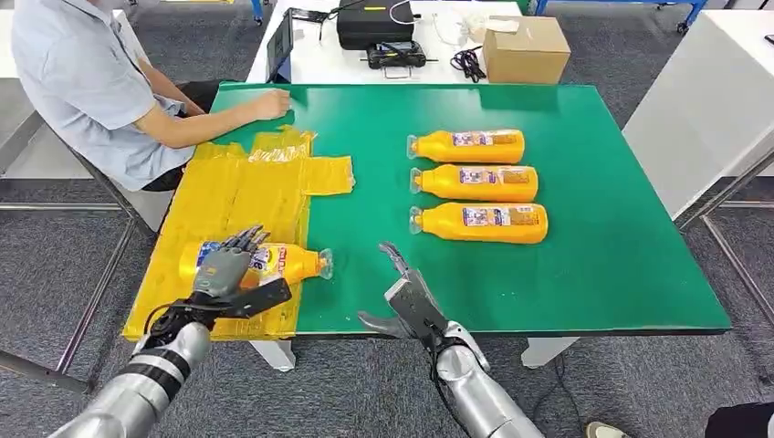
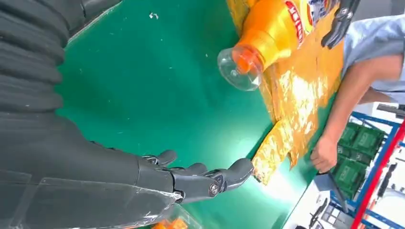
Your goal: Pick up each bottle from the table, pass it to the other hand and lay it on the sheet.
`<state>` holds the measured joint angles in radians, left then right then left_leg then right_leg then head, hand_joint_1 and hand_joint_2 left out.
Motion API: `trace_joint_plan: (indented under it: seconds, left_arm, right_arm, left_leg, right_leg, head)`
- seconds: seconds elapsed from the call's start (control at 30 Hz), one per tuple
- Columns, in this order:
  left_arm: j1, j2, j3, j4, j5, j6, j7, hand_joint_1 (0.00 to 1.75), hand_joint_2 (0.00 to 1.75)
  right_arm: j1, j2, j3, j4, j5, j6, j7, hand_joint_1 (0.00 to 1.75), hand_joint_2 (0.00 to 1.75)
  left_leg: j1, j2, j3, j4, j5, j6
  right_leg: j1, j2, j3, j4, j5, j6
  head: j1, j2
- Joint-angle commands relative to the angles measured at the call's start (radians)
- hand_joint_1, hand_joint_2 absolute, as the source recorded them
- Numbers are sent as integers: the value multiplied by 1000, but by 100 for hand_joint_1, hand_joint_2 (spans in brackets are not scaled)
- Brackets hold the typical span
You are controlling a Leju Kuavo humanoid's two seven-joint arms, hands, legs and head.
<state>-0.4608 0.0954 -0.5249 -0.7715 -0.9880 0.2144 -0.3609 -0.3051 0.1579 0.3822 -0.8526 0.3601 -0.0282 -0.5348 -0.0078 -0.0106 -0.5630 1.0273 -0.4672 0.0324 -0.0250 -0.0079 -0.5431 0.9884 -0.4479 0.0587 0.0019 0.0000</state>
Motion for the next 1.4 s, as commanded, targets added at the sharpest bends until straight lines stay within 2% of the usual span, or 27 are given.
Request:
trace_joint_plan:
  seconds: [0.03, 0.13, 0.27, 0.43, 0.57, 0.6, 0.7, 0.73, 0.83, 0.87, 0.93, 1.07, 1.1, 1.13, 1.23, 1.27, 1.4]
  left_arm:
    - [97, 41, -62, -252, -51, 142, 13, 0, 175]
    - [132, 33, -48, -341, -98, 258, 20, 0, 175]
    - [174, 20, -40, -441, -119, 317, 26, 0, 175]
    - [231, -24, -26, -548, -148, 471, 18, 0, 175]
    - [231, -29, -32, -562, -150, 469, 21, 0, 175]
    - [236, -36, -24, -576, -132, 484, 12, 0, 175]
    - [318, -115, 2, -664, 111, 483, -117, 0, 175]
    - [340, -130, -3, -683, 198, 462, -132, 0, 175]
    - [433, -205, -9, -730, 650, 232, -227, 0, 175]
    - [445, -211, -20, -718, 705, 177, -234, 0, 175]
    - [461, -220, -35, -692, 730, 148, -260, 0, 175]
    - [456, -217, -30, -688, 732, 149, -263, 0, 175]
    - [459, -218, -30, -688, 757, 103, -267, 0, 175]
    - [468, -226, -28, -689, 780, 80, -271, 0, 175]
    - [493, -243, -21, -706, 828, 42, -276, 0, 175]
    - [496, -243, -19, -712, 829, 42, -276, 0, 175]
    - [500, -243, -8, -727, 828, 47, -276, 0, 175]
  right_arm:
    - [-10, -21, -9, 33, 5, -12, -2, 0, 175]
    - [0, -22, -16, 25, 7, -22, 0, 0, 175]
    - [13, -26, -16, 12, 8, -29, 1, 0, 175]
    - [30, -32, -23, -13, 14, -55, 2, 0, 175]
    - [30, -31, -22, -23, 14, -55, 3, 0, 175]
    - [32, -30, -24, -31, 15, -65, 3, 0, 175]
    - [69, -29, -67, -93, -42, -64, -1, 0, 175]
    - [77, -37, -80, -110, -58, -59, 3, 0, 175]
    - [109, -93, -124, -197, -29, -138, 20, 0, 175]
    - [111, -112, -142, -217, -29, -141, 26, 0, 175]
    - [104, -143, -174, -242, -33, -122, 38, 0, 175]
    - [103, -139, -177, -243, -34, -119, 39, 0, 175]
    - [101, -139, -192, -246, -39, -117, 44, 0, 175]
    - [99, -151, -205, -255, -41, -115, 45, 0, 0]
    - [93, -180, -247, -293, 2, -144, 71, 0, 0]
    - [92, -187, -249, -302, 28, -159, 72, 0, 175]
    - [72, -232, -246, -309, 229, -301, 112, 0, 175]
  left_leg:
    - [3, 2, -4, 0, 0, -2]
    - [1, 1, -7, 1, 0, -1]
    - [3, 1, -9, 1, -1, -3]
    - [2, 2, -11, 1, -1, -2]
    - [1, 1, -13, 1, 0, -1]
    - [3, 2, -12, 1, -1, -2]
    - [2, 1, -13, 1, -1, -2]
    - [1, 1, -12, 1, 0, -1]
    - [3, 0, -10, 1, -2, -2]
    - [1, -1, -12, 1, -1, -1]
    - [0, 0, -12, 0, -1, 0]
    - [0, 0, -14, 1, -1, -1]
    - [1, 1, -13, 1, -1, -2]
    - [1, 2, -14, 1, -1, -2]
    - [1, 0, -15, 1, 0, -1]
    - [-1, 0, -15, 1, 0, 0]
    - [2, 2, -14, 2, -1, -2]
  right_leg:
    - [3, 2, -3, -1, 1, -3]
    - [2, 1, -6, -1, 0, -2]
    - [3, 1, -9, -1, 0, -3]
    - [3, 1, -11, -1, 1, -3]
    - [1, 0, -13, -1, 0, -2]
    - [3, 1, -12, -1, 1, -3]
    - [2, 1, -12, -1, 1, -2]
    - [1, 0, -12, -1, 0, -1]
    - [4, 0, -9, -3, 0, -3]
    - [1, -1, -11, -2, 0, -1]
    - [0, -1, -11, -3, 0, -1]
    - [0, 0, -13, -4, 1, 0]
    - [1, 0, -12, -5, 2, -1]
    - [1, 1, -13, -5, 3, 0]
    - [1, -1, -13, -4, 2, 0]
    - [-1, 0, -15, -4, 2, 2]
    - [1, 2, -13, -4, 3, 0]
  head:
    - [0, 0]
    - [0, 0]
    - [0, 0]
    - [0, 0]
    - [0, 0]
    - [0, 0]
    - [0, 0]
    - [0, 0]
    - [0, 0]
    - [0, 0]
    - [0, 0]
    - [0, 0]
    - [0, 0]
    - [0, 0]
    - [0, 0]
    - [-1, 0]
    - [0, 0]
